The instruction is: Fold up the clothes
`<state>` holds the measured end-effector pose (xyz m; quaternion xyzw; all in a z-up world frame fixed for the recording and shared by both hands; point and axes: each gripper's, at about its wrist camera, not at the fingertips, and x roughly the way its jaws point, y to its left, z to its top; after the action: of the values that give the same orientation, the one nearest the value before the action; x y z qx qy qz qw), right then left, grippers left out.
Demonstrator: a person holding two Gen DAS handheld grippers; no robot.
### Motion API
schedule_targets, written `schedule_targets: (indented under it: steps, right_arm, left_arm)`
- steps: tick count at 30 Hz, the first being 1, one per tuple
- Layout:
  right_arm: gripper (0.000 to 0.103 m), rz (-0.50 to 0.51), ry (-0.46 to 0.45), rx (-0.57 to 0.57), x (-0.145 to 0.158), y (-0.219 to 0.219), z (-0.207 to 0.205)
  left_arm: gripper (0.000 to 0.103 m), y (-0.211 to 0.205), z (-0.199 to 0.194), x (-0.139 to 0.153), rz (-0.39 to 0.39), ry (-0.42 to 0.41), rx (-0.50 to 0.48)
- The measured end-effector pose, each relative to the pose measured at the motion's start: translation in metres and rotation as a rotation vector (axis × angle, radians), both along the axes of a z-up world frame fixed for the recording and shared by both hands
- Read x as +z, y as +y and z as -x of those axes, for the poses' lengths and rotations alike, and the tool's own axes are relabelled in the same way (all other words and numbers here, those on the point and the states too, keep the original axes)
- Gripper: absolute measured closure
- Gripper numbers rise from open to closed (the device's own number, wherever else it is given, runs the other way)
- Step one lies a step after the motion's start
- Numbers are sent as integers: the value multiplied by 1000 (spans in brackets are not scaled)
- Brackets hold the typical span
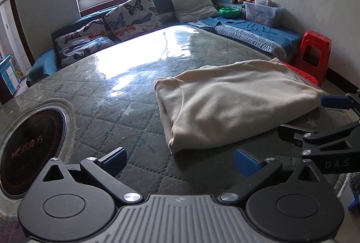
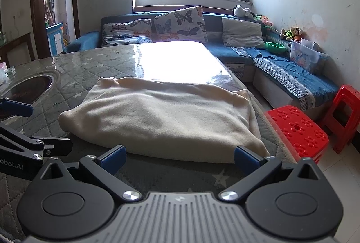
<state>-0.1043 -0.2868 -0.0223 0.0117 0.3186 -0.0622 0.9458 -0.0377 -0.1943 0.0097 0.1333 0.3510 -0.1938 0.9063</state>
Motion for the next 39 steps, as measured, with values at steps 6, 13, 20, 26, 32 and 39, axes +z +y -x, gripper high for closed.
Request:
schedule_targets:
  steps: [6,13,20,26,32,39]
  right_arm:
    - [0,-1,1,2,1,0,0]
    - [0,1,0,0,1,1,0]
    - [0,3,-1,8,3,3,0]
    - [0,2,-3,18,4,3,-1]
    - [0,3,0,23,5,1,-6]
    - [0,-15,-5,-9,4,-10,-23]
  left_arm:
    - [0,1,-2,-2,-15,8,14]
    - [0,2,-2,-2,-35,13,30]
    - [0,4,-4,-1,-50,16,45]
    - [0,7,-7,-1,-70,19,59]
    - [0,9,-13,-1,-66,42,77]
    - [0,18,-25,4,-32,71,105]
